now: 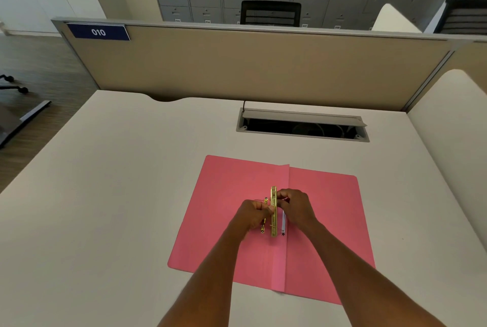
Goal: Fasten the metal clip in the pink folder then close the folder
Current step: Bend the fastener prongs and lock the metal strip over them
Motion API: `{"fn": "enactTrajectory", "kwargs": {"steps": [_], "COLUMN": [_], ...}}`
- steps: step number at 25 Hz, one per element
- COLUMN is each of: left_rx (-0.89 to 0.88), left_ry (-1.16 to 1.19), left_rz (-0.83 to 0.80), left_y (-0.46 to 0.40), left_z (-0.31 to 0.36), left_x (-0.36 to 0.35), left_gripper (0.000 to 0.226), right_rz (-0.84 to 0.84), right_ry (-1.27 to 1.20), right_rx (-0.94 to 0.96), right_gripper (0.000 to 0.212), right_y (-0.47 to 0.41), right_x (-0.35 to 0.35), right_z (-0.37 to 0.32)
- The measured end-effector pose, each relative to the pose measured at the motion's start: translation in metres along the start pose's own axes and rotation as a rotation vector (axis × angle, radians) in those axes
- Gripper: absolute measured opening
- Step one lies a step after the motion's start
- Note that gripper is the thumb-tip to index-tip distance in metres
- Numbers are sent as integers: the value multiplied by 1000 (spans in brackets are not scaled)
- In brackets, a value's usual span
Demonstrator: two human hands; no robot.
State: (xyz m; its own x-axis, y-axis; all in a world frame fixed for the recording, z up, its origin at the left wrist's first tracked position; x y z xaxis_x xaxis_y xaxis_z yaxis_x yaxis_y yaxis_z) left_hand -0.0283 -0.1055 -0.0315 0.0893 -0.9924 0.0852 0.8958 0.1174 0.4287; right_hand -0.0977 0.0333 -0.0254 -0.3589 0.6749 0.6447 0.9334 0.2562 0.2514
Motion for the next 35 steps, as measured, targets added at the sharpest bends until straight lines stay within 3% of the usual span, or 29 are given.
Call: {"fn": "enactTrajectory", "kwargs": {"steps": [11,14,17,21,29,35], "left_rx": [37,40,47,34,52,33], "left_ry": [-41,-49,-44,-49,-231,-470], "left_rz": [-2,-2,11,43,74,46], "left_y": [2,1,1,2,-4,-3], "left_z": [6,7,9,12,18,24], "left_x": [1,1,-2,-7,-21,-17], "left_gripper": [26,25,25,22,5,10], "right_rz": [-9,55,120,37,1,16], "right_ry": [-77,-154,-192,-214,-232,-148], "right_rx": [-17,-50,-97,-169,-288,-280], "right_gripper": [20,25,10,18,13,13], "right_y": [0,6,17,30,34,34], "right_x": [4,6,5,0,11,6], "right_z": [1,5,13,22,34,30]}}
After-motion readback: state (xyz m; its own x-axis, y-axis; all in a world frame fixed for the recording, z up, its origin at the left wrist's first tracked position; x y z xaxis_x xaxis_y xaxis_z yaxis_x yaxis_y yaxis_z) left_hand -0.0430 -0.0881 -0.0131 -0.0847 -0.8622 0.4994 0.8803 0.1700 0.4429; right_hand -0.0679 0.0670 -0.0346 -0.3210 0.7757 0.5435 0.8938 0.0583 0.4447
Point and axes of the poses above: each hand's wrist, its own y-axis away from the middle knuckle, its own x-axis out of the back of the hand, z = x × y, the point moved 2 cm from there along -y, towards the middle knuckle, and after that the axes turned 9 degrees about -x, right-handed, at the moved point
